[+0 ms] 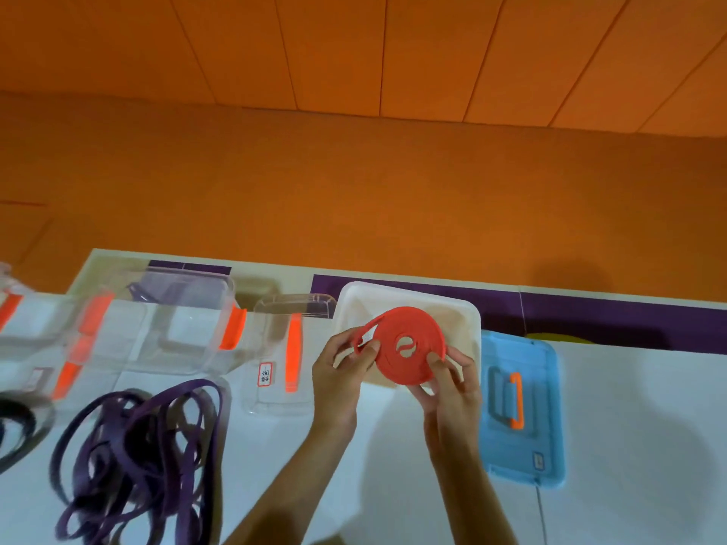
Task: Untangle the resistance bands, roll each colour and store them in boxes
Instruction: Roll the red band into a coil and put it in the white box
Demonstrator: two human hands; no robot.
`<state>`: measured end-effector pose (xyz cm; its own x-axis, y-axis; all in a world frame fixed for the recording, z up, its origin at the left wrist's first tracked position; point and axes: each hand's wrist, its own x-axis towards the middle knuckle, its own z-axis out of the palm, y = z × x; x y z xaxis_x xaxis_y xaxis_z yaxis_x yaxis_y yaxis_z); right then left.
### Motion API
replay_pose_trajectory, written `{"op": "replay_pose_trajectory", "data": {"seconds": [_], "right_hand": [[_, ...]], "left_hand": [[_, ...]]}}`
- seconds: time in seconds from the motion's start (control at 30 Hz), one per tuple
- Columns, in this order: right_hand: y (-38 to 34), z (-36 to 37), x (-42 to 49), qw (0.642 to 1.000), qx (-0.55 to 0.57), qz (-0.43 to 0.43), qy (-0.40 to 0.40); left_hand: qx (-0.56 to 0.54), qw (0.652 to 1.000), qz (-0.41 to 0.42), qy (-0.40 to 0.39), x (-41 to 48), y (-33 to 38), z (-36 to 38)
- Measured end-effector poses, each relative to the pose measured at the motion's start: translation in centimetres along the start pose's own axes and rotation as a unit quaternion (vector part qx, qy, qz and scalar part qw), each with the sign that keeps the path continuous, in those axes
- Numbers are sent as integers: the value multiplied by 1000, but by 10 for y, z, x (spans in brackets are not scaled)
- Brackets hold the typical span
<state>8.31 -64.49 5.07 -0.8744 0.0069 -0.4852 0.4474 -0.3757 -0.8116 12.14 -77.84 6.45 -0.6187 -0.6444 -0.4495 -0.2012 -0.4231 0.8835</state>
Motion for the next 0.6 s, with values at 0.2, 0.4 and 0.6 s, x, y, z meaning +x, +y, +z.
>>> {"op": "replay_pose_trajectory", "data": {"seconds": [0.2, 0.4, 0.6], "right_hand": [[10, 8, 18, 1000, 18, 3, 4], [12, 10, 37, 1000, 9, 7, -23], [7, -9, 77, 974, -211, 71, -28]], "left_hand": [[-51, 996, -57, 44, 13, -11, 15], [-98, 984, -113, 100, 33, -21, 37], [-52, 985, -153, 59, 63, -27, 48]]}}
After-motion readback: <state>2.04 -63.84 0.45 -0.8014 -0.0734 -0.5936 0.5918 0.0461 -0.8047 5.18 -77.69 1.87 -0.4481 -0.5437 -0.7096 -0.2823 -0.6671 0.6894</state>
